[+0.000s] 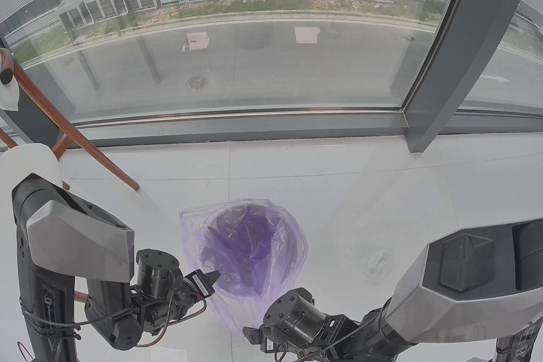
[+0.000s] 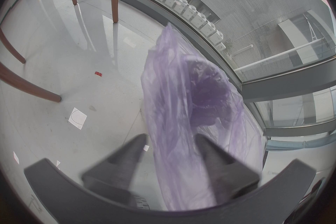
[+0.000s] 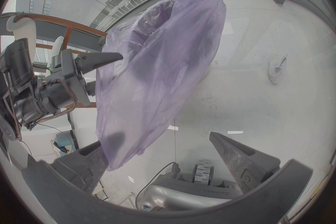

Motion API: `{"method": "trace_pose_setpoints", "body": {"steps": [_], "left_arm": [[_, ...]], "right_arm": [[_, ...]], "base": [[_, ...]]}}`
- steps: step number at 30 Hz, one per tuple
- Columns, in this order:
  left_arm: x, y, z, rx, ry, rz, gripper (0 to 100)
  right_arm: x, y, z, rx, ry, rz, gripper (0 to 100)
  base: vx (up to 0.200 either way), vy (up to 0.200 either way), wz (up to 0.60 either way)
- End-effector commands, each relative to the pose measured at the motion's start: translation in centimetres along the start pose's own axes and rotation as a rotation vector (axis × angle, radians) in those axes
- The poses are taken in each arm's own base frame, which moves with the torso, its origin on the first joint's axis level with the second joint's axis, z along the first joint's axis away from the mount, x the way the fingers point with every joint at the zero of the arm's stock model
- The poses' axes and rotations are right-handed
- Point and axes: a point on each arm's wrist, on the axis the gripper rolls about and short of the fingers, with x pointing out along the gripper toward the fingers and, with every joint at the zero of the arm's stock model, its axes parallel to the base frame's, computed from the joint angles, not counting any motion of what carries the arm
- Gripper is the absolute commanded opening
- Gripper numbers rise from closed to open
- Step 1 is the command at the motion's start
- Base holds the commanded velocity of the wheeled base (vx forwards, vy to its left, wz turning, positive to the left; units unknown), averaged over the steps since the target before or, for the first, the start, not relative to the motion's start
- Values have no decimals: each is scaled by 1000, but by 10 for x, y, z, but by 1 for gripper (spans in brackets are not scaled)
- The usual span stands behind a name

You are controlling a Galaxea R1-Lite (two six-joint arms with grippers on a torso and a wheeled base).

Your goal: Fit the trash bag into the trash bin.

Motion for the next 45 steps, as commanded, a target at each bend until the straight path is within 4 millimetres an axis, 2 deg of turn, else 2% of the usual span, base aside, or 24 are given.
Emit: {"method": "trace_pose_setpoints", "body": {"steps": [1,3,4,7,10,14,18,21,28,33,38,45], "left_arm": [[5,17,-7,2,29,75,0],[5,17,-7,2,29,75,0],[-10,25,-14,11,65,111,0],[-19,28,-20,27,73,113,0],[-23,29,-22,31,62,116,0],[-24,32,-24,48,68,137,0],[-24,32,-24,63,66,140,0],[-25,31,-27,94,62,150,0],[-24,28,-46,183,95,168,0],[-25,24,-57,232,121,155,0],[-21,35,-60,377,104,236,0],[-18,36,-59,516,84,262,0]], "right_arm": [[0,-7,11,36,-23,-17,100],[0,-7,11,36,-23,-17,100],[2,-21,33,123,-68,-46,100],[1,-37,54,187,-108,-68,100],[2,-46,62,211,-121,-86,100],[-3,-67,90,286,-181,-114,100],[-2,-83,100,321,-199,-145,100],[0,-89,97,311,-187,-165,100],[3,-105,66,127,-81,-242,100],[10,-109,59,51,-95,-225,100],[15,-119,53,-41,-92,-234,100],[24,-127,56,-111,-91,-250,100]], "base": [[0,0,0],[0,0,0],[0,0,0],[0,0,0],[0,0,0],[0,0,0],[0,0,0],[0,0,0],[0,0,0],[0,0,0],[0,0,0],[0,0,0]]}}
